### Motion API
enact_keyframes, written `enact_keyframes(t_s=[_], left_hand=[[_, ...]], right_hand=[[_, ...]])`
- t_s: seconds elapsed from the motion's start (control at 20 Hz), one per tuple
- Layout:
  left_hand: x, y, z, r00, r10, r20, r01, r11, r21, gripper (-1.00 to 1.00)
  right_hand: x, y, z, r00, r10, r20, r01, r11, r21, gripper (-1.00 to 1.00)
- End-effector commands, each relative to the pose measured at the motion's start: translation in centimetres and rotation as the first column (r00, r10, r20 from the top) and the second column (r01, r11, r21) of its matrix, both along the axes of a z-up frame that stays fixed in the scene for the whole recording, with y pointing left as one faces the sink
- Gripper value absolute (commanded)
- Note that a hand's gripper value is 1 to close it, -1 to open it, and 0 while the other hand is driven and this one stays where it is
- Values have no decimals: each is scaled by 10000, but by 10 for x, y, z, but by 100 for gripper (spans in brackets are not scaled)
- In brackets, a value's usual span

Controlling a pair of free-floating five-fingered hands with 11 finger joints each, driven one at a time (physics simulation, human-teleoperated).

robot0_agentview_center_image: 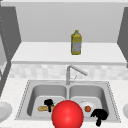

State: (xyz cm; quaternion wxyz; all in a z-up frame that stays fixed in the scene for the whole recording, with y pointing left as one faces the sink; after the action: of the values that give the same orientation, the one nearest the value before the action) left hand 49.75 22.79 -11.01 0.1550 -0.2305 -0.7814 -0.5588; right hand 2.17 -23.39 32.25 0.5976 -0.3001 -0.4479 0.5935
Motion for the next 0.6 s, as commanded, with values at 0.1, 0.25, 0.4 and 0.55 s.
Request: enact_keyframes(t_s=[0.1, 0.25, 0.4, 0.55], left_hand=[[19, 5, -32, 9992, -411, 8, 411, 9988, -261, 100], [14, 7, -8, 9965, 54, 829, -35, 9997, -242, -100], [15, 13, 27, 9936, 135, 1126, -91, 9992, -391, -100], [12, 17, 53, 9953, 24, 968, -2, 9998, -222, -100]], right_hand=[[0, 0, 0, 10000, 0, 0, 0, 10000, 0, 0], [0, 0, 0, 10000, 0, 0, 0, 10000, 0, 0], [0, 0, 0, 10000, 0, 0, 0, 10000, 0, 0], [0, 0, 0, 10000, 0, 0, 0, 10000, 0, 0]])
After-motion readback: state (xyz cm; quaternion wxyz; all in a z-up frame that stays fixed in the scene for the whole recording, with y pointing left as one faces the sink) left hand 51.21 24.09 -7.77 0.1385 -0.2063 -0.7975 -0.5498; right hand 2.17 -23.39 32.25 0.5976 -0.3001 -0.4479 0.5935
